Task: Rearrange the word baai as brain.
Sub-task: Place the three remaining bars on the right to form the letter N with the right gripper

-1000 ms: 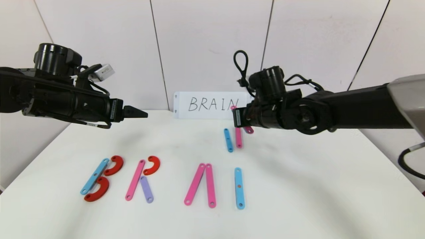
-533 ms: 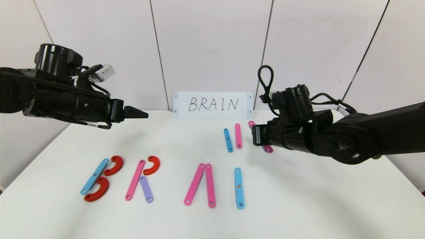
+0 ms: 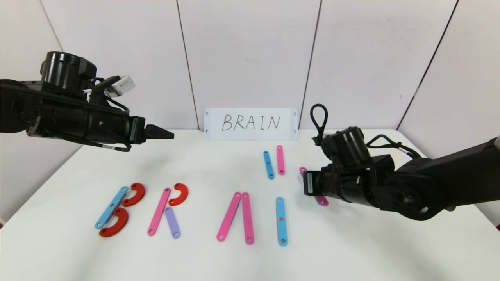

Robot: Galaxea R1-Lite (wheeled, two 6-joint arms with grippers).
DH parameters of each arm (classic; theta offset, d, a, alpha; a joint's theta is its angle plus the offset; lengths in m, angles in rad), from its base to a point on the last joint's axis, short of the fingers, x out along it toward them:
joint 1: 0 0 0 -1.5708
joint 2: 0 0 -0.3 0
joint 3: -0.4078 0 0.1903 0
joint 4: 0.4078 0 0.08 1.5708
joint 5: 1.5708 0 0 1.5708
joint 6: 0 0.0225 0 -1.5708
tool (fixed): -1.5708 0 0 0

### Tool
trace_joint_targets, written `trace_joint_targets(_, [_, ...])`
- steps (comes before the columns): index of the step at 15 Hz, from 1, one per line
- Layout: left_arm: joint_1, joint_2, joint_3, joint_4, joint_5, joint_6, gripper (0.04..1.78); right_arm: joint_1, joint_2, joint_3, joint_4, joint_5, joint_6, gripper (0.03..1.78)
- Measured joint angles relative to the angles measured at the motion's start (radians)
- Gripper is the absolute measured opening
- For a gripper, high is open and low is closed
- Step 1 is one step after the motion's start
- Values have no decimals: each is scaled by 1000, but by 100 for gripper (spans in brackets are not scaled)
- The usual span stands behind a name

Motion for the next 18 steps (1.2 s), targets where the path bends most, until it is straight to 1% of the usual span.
trace_joint_targets(1, [0,0,0,0,0,0,173,2,6,8,0,-1,18,30])
trace_joint_targets(2, [-1,0,0,0,0,0,173,8,11,14,0,-17,40,30])
trace_joint_targets(5, [-1,0,0,0,1,0,173,42,24,32,-1,-93,98,30])
trace_joint_targets(6, [-1,0,0,0,0,0,173,55,26,40,-1,-107,117,30])
trace_joint_targets(9, [-1,0,0,0,-1,0,173,76,34,63,-2,-114,136,30])
trace_joint_targets(18, [-1,0,2,0,-1,1,173,96,48,97,-1,-114,141,30])
